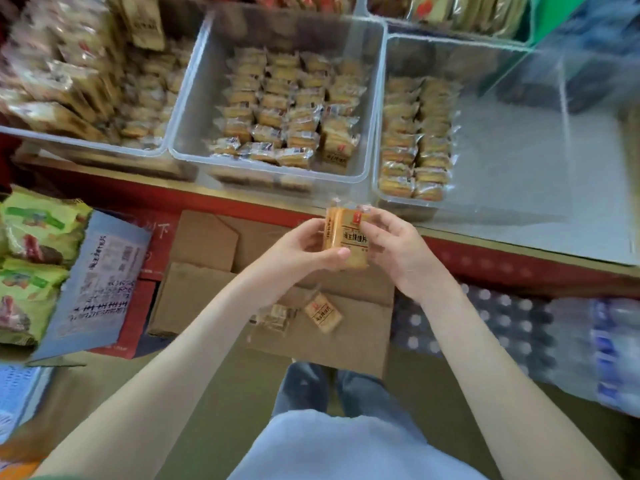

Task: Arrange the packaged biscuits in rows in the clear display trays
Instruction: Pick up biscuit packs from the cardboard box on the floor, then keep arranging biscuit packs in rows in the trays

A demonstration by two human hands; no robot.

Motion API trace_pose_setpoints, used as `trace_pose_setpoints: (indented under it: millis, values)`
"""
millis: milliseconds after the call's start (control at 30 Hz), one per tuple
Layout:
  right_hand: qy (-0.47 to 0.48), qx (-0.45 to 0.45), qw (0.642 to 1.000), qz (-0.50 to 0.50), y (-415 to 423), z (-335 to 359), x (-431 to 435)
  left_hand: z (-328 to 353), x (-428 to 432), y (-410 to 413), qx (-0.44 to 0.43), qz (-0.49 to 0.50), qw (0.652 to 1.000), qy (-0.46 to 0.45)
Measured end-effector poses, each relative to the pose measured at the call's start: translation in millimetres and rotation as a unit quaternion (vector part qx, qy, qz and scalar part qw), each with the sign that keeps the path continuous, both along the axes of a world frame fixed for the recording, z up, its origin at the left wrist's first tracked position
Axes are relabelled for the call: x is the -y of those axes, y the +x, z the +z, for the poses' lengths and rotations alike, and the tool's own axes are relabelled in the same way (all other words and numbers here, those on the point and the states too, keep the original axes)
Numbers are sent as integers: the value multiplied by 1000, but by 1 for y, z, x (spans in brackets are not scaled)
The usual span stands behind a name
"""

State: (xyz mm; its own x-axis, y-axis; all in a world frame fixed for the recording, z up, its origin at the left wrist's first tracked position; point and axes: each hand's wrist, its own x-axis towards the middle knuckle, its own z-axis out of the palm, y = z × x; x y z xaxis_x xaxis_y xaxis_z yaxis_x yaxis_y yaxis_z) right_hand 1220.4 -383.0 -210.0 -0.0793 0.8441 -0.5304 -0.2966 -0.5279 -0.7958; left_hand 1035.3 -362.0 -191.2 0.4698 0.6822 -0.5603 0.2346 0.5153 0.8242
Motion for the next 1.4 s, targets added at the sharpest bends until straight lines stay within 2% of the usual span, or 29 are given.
trace_pose_setpoints:
  millis: [200, 333, 467, 567, 700, 800, 833, 900, 967, 1033, 1100, 1233, 1300, 1400]
  values:
    - [-9, -123, 985, -121, 64, 39, -10, 27, -30, 72, 63, -49, 994, 70]
    - [-5, -152, 974, -169, 100, 42, -17, 30, -44, 117, 60, -12, 991, 120]
    - [15, -126, 973, -195, 129, 27, -28, 24, -51, 160, -23, 62, 989, 135]
    - [26, -119, 971, -206, 147, 16, -40, 16, -59, 183, -150, 61, 956, 245]
    - [55, -17, 979, -195, 176, 5, -73, -3, -84, 203, -233, -3, 897, 377]
    - [60, 134, 968, -202, 197, -5, -106, -21, -110, 208, -309, -105, 850, 414]
    - [57, 214, 953, -208, 205, -10, -118, -27, -118, 208, -331, -148, 833, 417]
    - [47, 403, 894, -191, 218, -24, -145, -36, -132, 206, -385, -243, 784, 421]
    - [32, 505, 849, -153, 225, -41, -169, -46, -145, 205, -425, -319, 739, 414]
    - [-1, 527, 840, -126, 225, -60, -192, -57, -153, 204, -449, -364, 714, 395]
    - [-36, 481, 865, -140, 222, -73, -210, -65, -156, 205, -460, -383, 704, 383]
    - [-16, 397, 905, -154, 218, -85, -228, -62, -155, 205, -462, -374, 704, 388]
    - [-20, 380, 913, -147, 217, -88, -226, -54, -151, 201, -445, -334, 712, 429]
    - [-26, 404, 904, -141, 218, -86, -219, -40, -143, 186, -345, -192, 740, 544]
